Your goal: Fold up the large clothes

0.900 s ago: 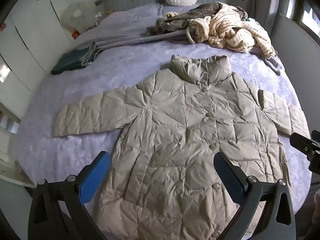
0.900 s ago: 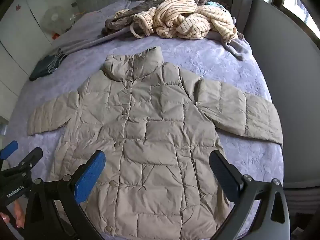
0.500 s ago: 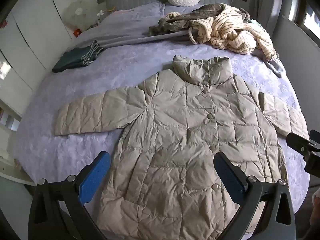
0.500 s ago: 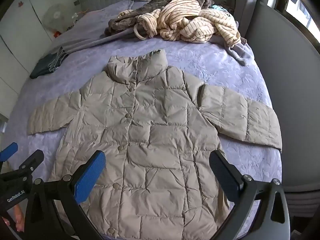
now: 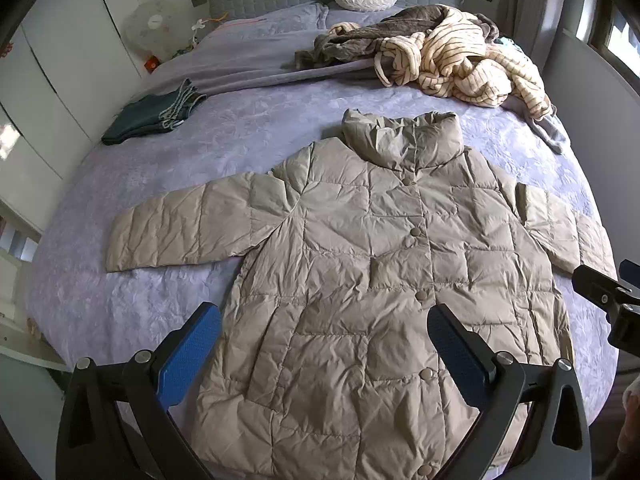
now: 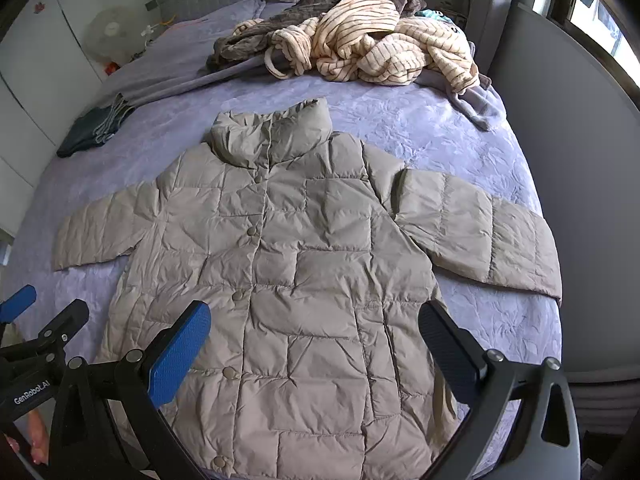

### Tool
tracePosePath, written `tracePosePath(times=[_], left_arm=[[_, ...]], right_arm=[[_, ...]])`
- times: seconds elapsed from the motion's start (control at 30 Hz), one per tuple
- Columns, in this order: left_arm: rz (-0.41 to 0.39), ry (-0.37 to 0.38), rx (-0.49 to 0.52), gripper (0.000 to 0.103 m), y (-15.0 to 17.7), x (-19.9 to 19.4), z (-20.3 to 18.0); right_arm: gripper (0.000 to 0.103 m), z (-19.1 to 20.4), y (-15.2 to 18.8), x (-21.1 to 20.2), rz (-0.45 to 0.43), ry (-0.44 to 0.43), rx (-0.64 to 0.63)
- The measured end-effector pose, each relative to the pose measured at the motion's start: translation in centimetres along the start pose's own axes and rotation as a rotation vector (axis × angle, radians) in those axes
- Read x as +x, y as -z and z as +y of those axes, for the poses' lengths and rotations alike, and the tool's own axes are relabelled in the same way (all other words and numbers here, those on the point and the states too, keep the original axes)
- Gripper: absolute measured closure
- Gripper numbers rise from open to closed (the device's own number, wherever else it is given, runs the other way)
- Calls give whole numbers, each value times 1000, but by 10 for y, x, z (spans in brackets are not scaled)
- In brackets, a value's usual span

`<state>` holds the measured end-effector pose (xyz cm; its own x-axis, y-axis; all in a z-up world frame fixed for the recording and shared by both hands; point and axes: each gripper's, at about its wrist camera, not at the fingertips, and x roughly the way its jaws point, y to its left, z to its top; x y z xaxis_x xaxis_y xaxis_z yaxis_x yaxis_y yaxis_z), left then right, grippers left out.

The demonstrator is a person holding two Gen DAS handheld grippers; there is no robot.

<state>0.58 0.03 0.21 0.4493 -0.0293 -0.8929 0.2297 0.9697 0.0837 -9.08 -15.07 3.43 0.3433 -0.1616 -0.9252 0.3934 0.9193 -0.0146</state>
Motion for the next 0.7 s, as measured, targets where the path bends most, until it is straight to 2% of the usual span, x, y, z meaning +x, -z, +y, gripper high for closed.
tracePosePath(times=[0.7], left_arm=[[0,2,3,0,0,1,1]], right_arm=[[0,1,-1,0,1,2,3]])
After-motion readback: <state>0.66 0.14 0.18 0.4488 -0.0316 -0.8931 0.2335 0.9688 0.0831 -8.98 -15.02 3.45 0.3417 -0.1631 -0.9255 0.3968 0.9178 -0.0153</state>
